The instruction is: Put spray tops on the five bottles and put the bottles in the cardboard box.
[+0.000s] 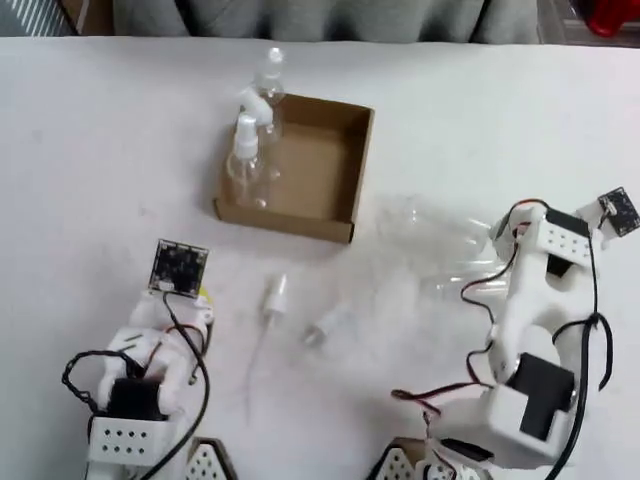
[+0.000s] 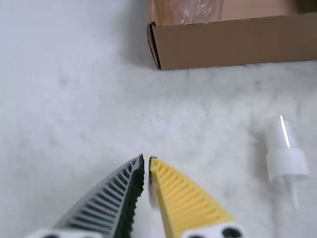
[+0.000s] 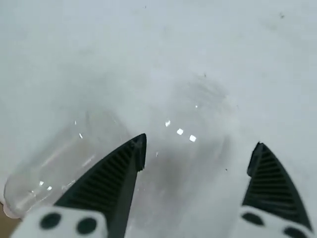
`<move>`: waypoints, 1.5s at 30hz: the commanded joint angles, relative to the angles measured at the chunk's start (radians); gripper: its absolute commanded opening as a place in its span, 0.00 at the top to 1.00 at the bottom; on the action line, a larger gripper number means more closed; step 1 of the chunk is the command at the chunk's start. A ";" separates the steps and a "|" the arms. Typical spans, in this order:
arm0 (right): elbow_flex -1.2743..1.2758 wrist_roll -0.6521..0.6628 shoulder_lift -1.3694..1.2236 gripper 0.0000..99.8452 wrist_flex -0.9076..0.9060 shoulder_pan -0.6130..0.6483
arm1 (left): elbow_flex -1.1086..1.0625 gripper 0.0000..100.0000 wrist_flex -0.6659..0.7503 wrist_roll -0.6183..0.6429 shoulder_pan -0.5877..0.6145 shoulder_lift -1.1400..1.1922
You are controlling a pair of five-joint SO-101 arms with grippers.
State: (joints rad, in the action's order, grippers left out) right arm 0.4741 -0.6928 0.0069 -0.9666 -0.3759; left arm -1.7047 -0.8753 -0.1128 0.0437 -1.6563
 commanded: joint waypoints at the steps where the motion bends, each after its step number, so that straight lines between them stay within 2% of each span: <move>1: -0.052 -0.003 -0.021 0.71 -0.005 0.001 | 0.005 0.98 -0.003 -0.012 0.008 -0.022; 4: -0.075 -0.003 -0.061 0.71 -0.013 0.019 | 0.005 0.98 -0.003 -0.012 0.008 -0.022; 7: -0.083 0.003 -0.096 0.77 -0.013 0.033 | 0.005 0.98 -0.005 -0.012 0.008 -0.022; 12: -0.104 0.075 -0.094 0.83 -0.033 0.035 | 0.005 0.98 -0.005 -0.012 0.008 -0.022; 18: -0.213 0.239 -0.065 0.92 -0.159 -0.059 | 0.005 0.98 -0.005 -0.012 0.008 -0.022; 22: -0.318 0.468 -0.071 0.90 -0.245 -0.119 | 0.005 0.98 -0.003 -0.012 0.008 -0.022; 29: -0.422 1.172 -0.073 0.86 -0.372 -0.107 | 0.005 0.98 -0.003 -0.012 0.008 -0.022; 35: -0.344 1.657 -0.073 0.85 -0.387 -0.079 | 0.005 0.98 -0.003 -0.012 0.008 -0.022; 37: -0.307 1.734 -0.073 0.85 -0.360 -0.079 | 0.005 0.98 -0.003 -0.012 0.008 -0.022; 42: -0.253 1.737 -0.073 0.85 -0.286 -0.073 | 0.005 0.98 -0.003 -0.012 0.008 -0.022; 45: -0.219 1.737 -0.073 0.78 -0.272 -0.061 | 0.005 0.98 -0.003 -0.012 0.008 -0.022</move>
State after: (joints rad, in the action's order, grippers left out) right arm 0.2501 1.0334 -0.1020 -1.2582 -0.4542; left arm -1.7047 -0.8753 -0.1128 0.0437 -1.6563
